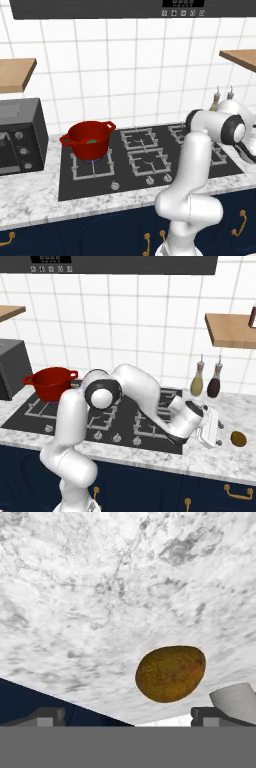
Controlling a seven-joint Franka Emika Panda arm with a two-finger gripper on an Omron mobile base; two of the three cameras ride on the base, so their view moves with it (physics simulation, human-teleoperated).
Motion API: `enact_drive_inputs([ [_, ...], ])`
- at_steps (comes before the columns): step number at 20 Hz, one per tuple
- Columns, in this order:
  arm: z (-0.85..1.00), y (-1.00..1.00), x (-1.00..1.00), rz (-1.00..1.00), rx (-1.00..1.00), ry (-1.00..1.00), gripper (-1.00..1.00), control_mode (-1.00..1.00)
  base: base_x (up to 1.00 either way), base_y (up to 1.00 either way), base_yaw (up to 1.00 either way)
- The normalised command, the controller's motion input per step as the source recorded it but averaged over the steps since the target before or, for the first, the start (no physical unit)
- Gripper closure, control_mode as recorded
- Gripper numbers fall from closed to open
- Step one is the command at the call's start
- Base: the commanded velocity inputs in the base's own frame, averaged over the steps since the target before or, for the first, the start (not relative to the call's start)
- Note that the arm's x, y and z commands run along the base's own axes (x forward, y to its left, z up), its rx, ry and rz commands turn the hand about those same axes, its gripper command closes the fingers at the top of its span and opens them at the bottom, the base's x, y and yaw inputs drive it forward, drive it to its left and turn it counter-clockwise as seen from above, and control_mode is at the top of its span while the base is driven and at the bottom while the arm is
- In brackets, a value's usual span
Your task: Put the avocado and broccoli in the pot. Retrieve the spatula and lightly stir the vegetables in the pot.
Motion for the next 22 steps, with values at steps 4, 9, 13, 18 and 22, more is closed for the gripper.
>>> enact_drive_inputs([
  [4,-0.13,-0.42,0.13,-0.04,0.0,-0.01,-1.0,-1.0,0.0,0.0,0.0],
  [9,0.0,-0.47,0.36,-0.05,0.0,-0.03,-1.0,-1.0,0.0,0.0,0.0],
  [13,-0.1,-0.28,0.55,-0.01,0.0,-0.03,-1.0,-1.0,0.0,0.0,0.0],
  [18,-0.08,-0.3,0.42,0.0,0.0,-0.03,-1.0,-1.0,0.0,0.0,0.0],
  [22,-0.07,-0.34,0.06,0.0,0.0,0.0,1.0,-1.0,0.0,0.0,0.0],
])
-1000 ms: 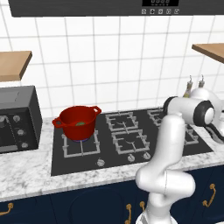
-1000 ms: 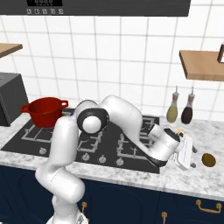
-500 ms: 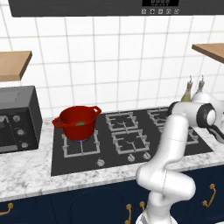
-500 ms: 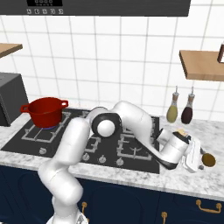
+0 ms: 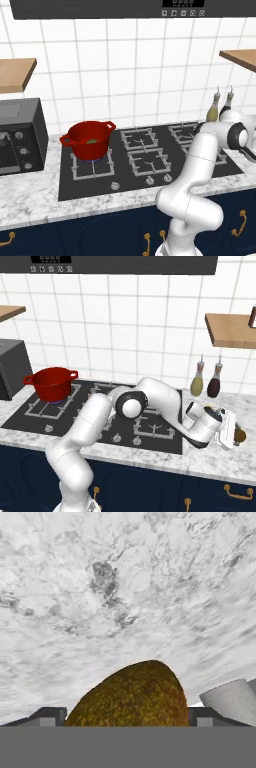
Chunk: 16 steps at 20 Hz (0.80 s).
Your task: Put the avocado and broccoli in the pot. Retrieve the spatula and lightly stir the vegetables in the pot.
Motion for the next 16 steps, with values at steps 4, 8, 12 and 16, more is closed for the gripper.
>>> enact_drive_inputs([
  [4,0.01,0.21,-0.36,0.0,0.03,-0.04,1.0,-1.0,0.0,0.0,0.0],
  [8,0.38,1.0,-0.79,0.03,0.1,0.0,1.0,-1.0,0.0,0.0,0.0],
  [12,0.94,1.0,-0.66,0.13,0.06,-0.08,1.0,-1.0,0.0,0.0,0.0],
  [16,0.81,1.0,-0.21,0.19,0.26,-0.02,1.0,-1.0,0.0,0.0,0.0],
])
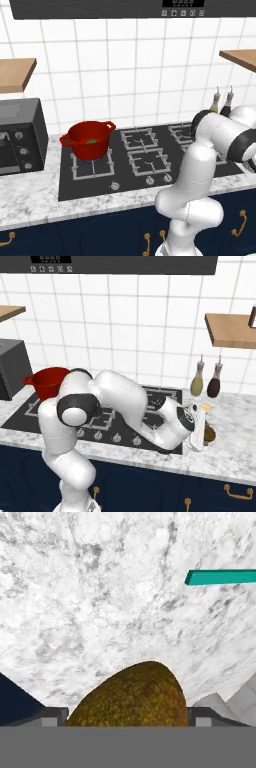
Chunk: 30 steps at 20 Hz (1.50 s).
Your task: Put the avocado and broccoli in the pot. Retrieve the spatula and lightly stir the vegetables in the pot.
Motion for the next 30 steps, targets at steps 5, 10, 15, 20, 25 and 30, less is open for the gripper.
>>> enact_drive_inputs([
  [5,0.82,0.99,-0.01,0.29,0.4,0.0,1.0,-1.0,0.0,0.0,0.0],
  [10,1.0,0.75,0.07,0.27,0.26,-0.02,1.0,-1.0,0.0,0.0,0.0],
  [15,1.0,0.82,0.21,0.19,0.13,-0.02,1.0,-1.0,0.0,0.0,0.0],
  [20,1.0,0.99,0.56,0.24,0.1,0.01,1.0,-1.0,0.0,0.0,0.0],
  [25,0.9,1.0,0.67,0.3,0.02,0.1,1.0,-1.0,0.0,0.0,0.0],
  [30,0.24,1.0,0.46,0.22,0.0,0.18,1.0,-1.0,0.0,0.0,0.0],
])
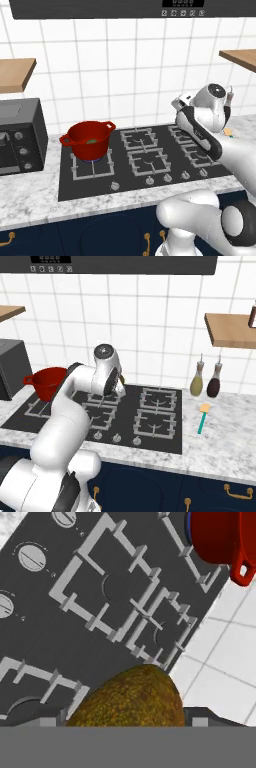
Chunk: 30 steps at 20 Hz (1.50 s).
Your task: Put the avocado and broccoli in the pot. Retrieve the spatula and lightly stir the vegetables in the pot.
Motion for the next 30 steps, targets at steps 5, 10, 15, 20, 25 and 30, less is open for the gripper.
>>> enact_drive_inputs([
  [5,-0.02,0.68,0.05,0.08,-0.01,0.14,1.0,-1.0,0.0,0.0,0.0],
  [10,0.07,0.41,0.14,0.05,0.04,0.23,1.0,-1.0,0.0,0.0,0.0],
  [15,0.08,0.95,0.56,0.27,-0.03,0.14,1.0,-1.0,0.0,0.0,0.0],
  [20,0.0,1.0,0.58,0.34,-0.14,0.0,1.0,-1.0,0.0,0.0,0.0],
  [25,0.0,0.95,0.1,0.23,-0.11,0.0,1.0,-1.0,0.0,0.0,0.0],
  [30,-0.08,0.67,-0.08,0.18,0.0,0.0,1.0,-1.0,0.0,0.0,0.0],
])
